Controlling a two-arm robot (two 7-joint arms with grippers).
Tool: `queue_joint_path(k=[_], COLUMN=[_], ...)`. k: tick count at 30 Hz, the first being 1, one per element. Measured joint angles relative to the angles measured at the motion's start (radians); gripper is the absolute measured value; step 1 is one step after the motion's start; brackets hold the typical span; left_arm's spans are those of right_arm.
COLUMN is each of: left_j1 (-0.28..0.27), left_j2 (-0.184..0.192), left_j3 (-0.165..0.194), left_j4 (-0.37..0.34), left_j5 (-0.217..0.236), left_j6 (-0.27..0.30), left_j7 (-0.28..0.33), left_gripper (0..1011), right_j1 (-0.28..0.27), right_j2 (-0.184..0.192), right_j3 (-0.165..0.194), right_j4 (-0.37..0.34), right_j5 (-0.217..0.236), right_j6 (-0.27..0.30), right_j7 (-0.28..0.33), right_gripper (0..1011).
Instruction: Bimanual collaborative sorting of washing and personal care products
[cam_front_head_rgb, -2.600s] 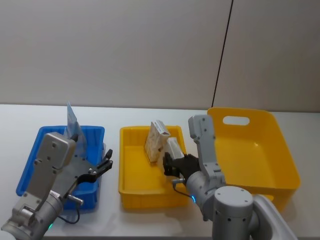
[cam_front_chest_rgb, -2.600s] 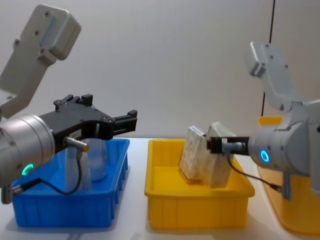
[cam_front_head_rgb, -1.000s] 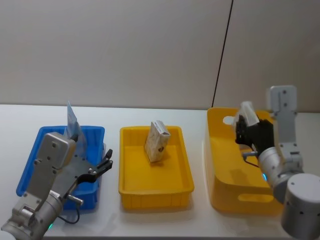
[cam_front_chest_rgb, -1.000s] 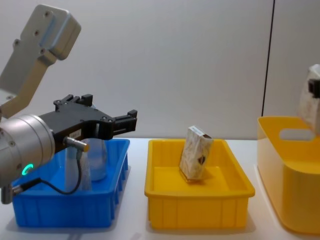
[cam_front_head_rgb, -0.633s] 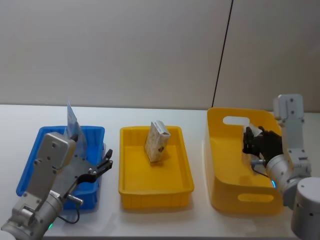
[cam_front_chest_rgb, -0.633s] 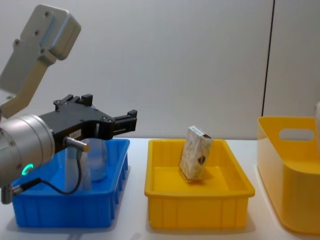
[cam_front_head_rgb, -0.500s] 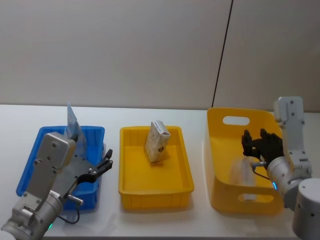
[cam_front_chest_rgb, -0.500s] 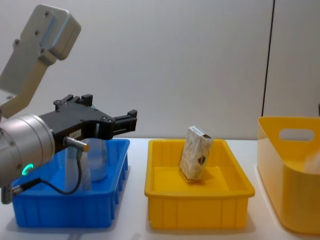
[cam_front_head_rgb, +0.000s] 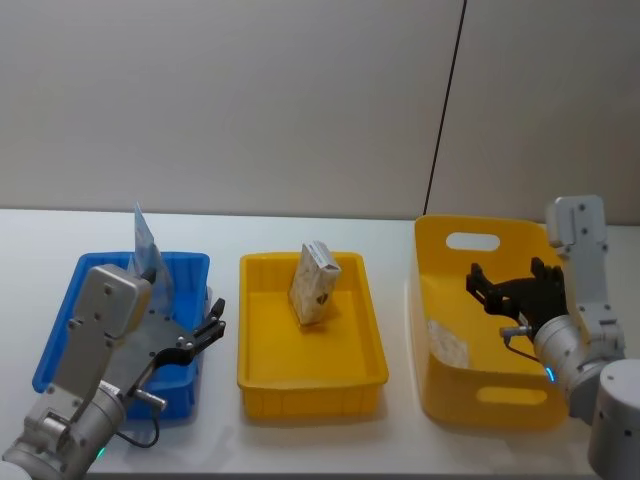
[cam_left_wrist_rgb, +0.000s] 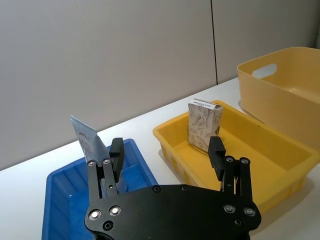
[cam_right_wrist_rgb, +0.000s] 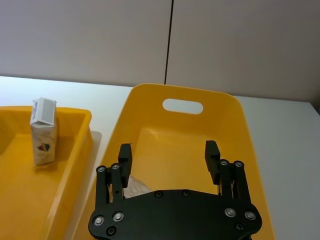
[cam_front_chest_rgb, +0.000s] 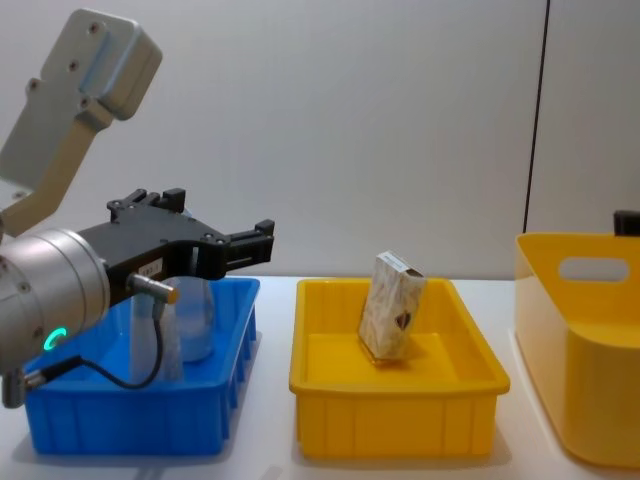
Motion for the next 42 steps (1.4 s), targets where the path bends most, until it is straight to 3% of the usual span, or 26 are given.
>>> queue_joint_path(k=[6, 22, 29, 42], left_j1=[0.0, 0.008, 0.026, 0.036], left_j2=[0.0, -0.002, -0.007, -0.033], left_j3=[0.0, -0.008, -0.031, -0.076], left_j4=[0.0, -0.011, -0.026, -0.016], left_j5=[0.0, 0.017, 0.024, -0.018], left_j6=[0.0, 0.005, 0.016, 0.05], left_j7=[0.0, 0.02, 0.049, 0.061], left_gripper=[1001, 1001, 1001, 1001], right_j1=[-0.015, -0.042, -0.047, -0.051], right_j2=[0.006, 0.013, 0.014, 0.016], right_j3=[-0.006, -0.017, -0.019, -0.02], right_j4=[-0.023, -0.071, -0.079, -0.086], right_j5=[-0.002, -0.003, -0.003, -0.004], right_j6=[-0.037, -0.099, -0.109, -0.117], right_j7=[0.025, 0.068, 0.075, 0.081], right_gripper=[1003, 1004, 1004, 1004])
